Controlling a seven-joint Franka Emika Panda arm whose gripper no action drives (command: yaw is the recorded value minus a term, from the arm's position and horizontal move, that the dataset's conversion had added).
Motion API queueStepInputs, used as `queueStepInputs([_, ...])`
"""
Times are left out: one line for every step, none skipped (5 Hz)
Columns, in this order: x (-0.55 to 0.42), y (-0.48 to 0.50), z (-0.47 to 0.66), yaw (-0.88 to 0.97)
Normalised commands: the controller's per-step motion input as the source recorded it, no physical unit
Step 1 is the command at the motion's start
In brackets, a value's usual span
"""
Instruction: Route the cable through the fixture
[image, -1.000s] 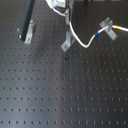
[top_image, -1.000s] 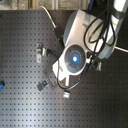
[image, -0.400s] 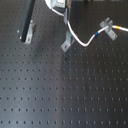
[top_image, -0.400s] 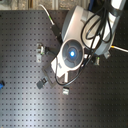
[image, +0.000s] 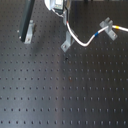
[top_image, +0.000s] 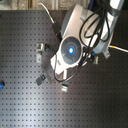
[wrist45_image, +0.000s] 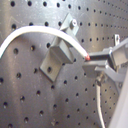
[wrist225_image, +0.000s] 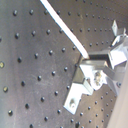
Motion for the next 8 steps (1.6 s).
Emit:
queueStepInputs([0.003,0.001,0.31,0.00])
queueStepInputs([-0.056,-0.040,0.40,0.00])
queueStepInputs([-0.027,-0.019,0.06,0.00])
queueStepInputs([-0.342,-0.205,0.26,0.02])
queueStepInputs([-0.297,-0.068,0.21,0.10])
queueStepInputs([0.014,0.010,0.00,0.00])
queueStepInputs([0.148,0.094,-0.01,-0.01])
queueStepInputs([0.144,0.093,0.00,0.00])
